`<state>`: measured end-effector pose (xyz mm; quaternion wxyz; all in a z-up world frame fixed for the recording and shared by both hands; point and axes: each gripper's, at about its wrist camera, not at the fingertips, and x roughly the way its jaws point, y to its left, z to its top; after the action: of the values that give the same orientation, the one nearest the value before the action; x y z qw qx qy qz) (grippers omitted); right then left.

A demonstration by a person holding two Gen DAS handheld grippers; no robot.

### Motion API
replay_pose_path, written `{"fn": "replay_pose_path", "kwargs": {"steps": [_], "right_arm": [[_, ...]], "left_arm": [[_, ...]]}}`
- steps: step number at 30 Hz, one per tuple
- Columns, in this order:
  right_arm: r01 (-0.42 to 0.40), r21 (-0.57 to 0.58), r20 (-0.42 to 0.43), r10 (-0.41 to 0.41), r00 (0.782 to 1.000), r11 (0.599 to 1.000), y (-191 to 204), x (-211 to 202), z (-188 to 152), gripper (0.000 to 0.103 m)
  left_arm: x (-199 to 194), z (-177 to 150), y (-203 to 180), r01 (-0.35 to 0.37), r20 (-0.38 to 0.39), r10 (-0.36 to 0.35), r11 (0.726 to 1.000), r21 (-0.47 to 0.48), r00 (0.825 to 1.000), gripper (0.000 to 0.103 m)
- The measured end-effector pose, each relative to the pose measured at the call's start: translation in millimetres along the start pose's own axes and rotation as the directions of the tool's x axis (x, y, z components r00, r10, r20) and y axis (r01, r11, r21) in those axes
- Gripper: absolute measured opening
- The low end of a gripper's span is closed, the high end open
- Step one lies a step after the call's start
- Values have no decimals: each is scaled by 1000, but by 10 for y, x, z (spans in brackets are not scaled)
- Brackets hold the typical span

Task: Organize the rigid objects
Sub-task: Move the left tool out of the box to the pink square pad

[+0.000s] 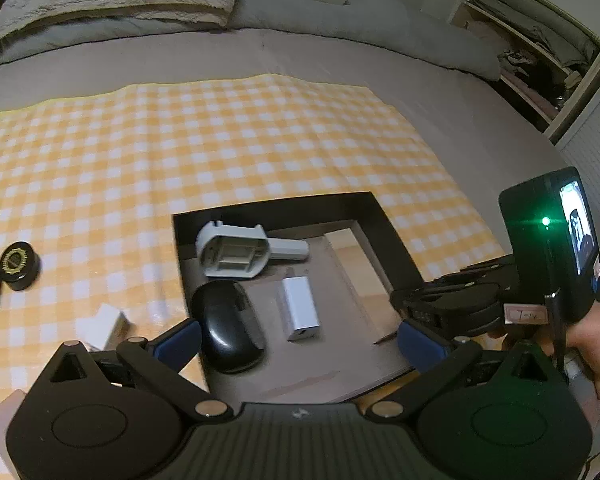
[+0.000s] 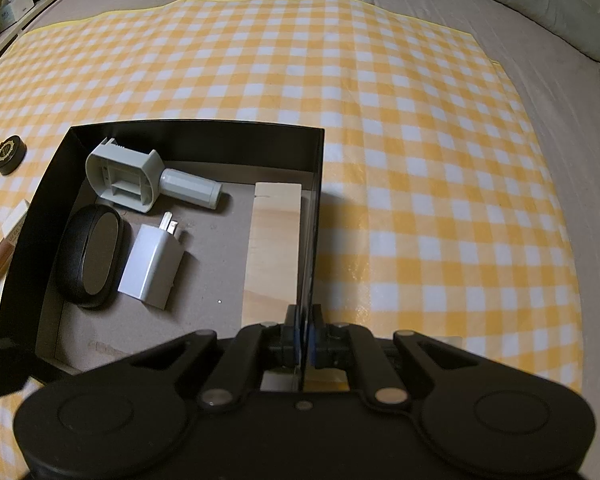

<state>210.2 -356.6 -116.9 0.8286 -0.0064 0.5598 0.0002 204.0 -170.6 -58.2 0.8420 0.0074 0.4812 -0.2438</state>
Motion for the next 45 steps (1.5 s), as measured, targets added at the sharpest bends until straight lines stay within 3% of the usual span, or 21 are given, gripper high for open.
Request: {"fn": "replay_pose_path", "kwargs": {"steps": [11, 21, 25, 31, 36, 41, 45], "right_arm": [[1, -4, 1, -1, 1000, 1000, 10, -3, -3, 5], [2, -4, 1, -2, 1000, 1000, 18, -3, -8, 5], [2, -4, 1, -2, 1000, 1000, 18, -2, -11, 5], [0, -5, -2, 0, 1000, 1000, 30, -4, -11, 5], [-1, -5, -4, 1, 1000, 1000, 28, -2, -7, 5], [0, -6, -4, 0, 1000, 1000, 32, -2, -8, 5], [1, -6, -4, -1, 1000, 1000, 29, 1, -10, 5]], "left_arm": [[-220, 39, 504, -121, 69, 125, 991, -58, 990, 103], [-320, 89, 1160, -272, 116, 284, 956, -108, 952, 103], [-305, 63, 1387, -319, 101, 332, 939, -126, 938, 103], [-215, -91, 1563, -283, -11, 284, 950, -135, 959, 103], [-166, -304, 1676, -320, -67, 314, 939, -125, 947, 103], [-193, -555, 1881, -337, -151, 308, 912, -233, 939, 103], [-255, -704, 1971, -266, -206, 201, 893, -364, 958, 103]]}}
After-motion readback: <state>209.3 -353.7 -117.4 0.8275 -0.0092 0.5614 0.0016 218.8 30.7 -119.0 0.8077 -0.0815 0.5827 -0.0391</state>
